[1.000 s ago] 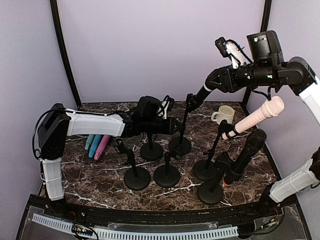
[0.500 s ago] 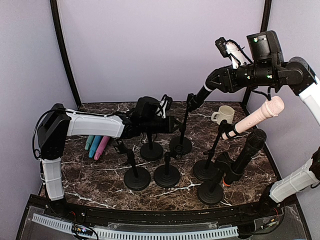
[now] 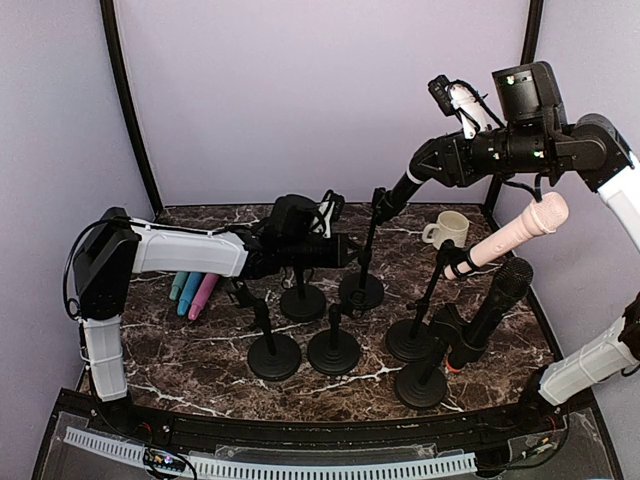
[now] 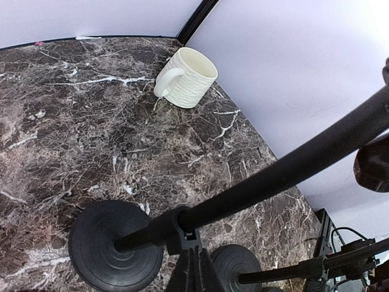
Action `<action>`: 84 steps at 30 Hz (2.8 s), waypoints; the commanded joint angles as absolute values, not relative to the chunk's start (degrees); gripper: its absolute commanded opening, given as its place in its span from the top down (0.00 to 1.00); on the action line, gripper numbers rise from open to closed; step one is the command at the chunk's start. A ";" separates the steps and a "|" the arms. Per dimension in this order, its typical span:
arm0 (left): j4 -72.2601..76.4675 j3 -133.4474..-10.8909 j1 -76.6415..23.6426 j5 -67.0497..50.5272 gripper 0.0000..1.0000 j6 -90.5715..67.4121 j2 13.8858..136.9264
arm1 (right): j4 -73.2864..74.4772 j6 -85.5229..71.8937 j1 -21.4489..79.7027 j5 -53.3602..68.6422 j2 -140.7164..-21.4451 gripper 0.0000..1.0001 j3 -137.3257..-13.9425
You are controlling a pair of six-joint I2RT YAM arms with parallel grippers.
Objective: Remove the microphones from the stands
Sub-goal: Unscrew the knob on the microphone stand.
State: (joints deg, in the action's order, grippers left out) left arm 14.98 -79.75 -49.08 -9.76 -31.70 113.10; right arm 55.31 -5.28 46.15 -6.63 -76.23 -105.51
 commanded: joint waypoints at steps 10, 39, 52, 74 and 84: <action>-3.09 -81.38 -48.76 -2.98 0.96 -24.57 114.85 | 49.91 -5.80 47.42 -5.84 -74.34 0.71 -106.58; -3.19 -89.09 -49.14 -3.35 0.65 -21.02 108.09 | 49.53 -5.11 47.91 -10.01 -76.38 0.06 -106.57; -0.76 -88.68 -49.14 -6.80 0.59 -23.82 110.11 | 49.03 -5.70 47.90 -9.35 -78.64 0.29 -106.29; 3.19 -85.61 -49.14 -9.65 0.72 -27.81 113.68 | 48.25 -6.11 47.90 -9.23 -77.70 0.30 -104.71; 3.07 -85.78 -49.13 -9.04 0.66 -27.95 114.65 | 47.95 -6.06 47.91 -9.11 -77.51 0.30 -104.60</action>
